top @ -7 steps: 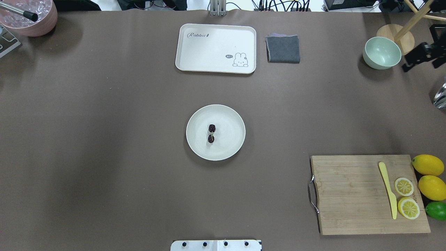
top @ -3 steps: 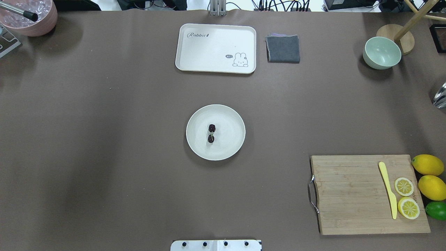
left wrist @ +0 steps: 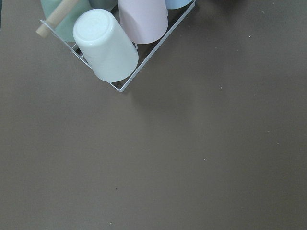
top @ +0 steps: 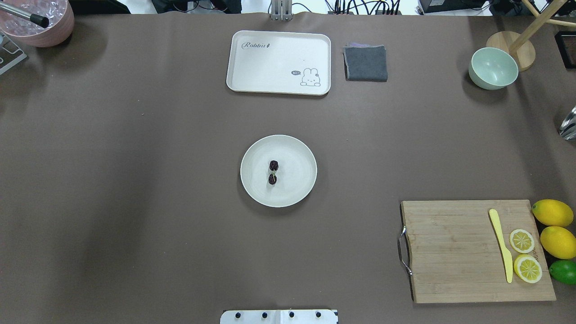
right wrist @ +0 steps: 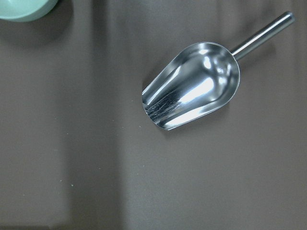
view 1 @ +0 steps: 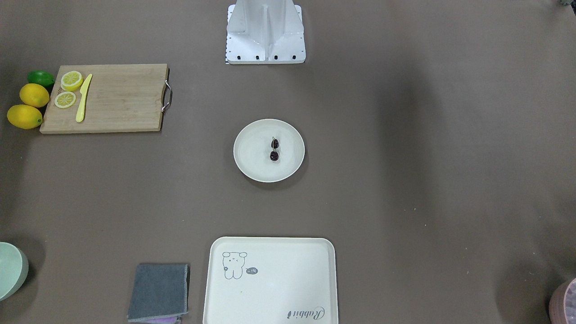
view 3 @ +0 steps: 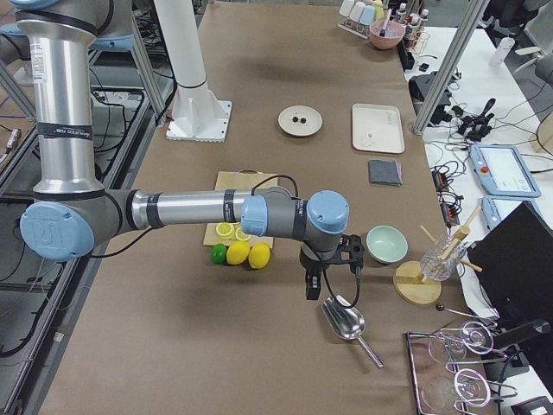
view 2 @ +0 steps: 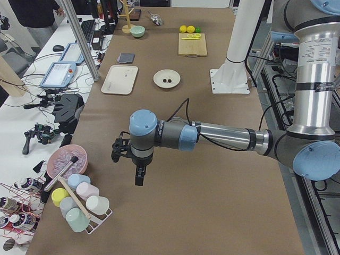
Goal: Place red cherry on plate
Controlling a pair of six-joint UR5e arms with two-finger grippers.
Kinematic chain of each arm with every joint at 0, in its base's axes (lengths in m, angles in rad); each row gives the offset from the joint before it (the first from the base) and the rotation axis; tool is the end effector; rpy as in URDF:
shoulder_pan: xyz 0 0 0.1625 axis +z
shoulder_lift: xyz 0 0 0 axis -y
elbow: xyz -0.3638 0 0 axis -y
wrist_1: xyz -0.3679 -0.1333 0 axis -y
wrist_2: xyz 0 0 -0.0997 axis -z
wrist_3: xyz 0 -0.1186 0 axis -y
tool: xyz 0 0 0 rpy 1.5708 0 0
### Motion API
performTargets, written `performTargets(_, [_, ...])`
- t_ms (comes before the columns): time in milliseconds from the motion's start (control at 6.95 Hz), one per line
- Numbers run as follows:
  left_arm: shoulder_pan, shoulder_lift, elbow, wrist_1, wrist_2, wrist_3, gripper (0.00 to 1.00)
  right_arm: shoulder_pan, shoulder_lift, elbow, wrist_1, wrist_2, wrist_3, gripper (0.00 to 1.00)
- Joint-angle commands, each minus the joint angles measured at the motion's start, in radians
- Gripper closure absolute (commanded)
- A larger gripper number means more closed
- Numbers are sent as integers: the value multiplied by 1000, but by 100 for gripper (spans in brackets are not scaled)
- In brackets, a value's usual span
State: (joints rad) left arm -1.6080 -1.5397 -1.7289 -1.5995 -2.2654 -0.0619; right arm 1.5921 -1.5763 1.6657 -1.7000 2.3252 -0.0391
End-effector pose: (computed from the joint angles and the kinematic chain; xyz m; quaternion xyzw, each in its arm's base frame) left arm -0.0747 -0.4638 0.5541 0.0689 0.3402 -0.0200 0.9376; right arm 0.0619 -0.4594 0.5838 -0.0074 -0.3686 -0.0009 0.9295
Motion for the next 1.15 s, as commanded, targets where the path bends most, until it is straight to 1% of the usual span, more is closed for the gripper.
performTargets(0, [-1, 1, 0, 0, 1, -1, 2, 8, -4, 2, 0, 3, 1, 0])
performTargets(1007, [0, -10, 0, 1, 3, -2, 2, 35, -7, 9, -1, 5, -2, 0])
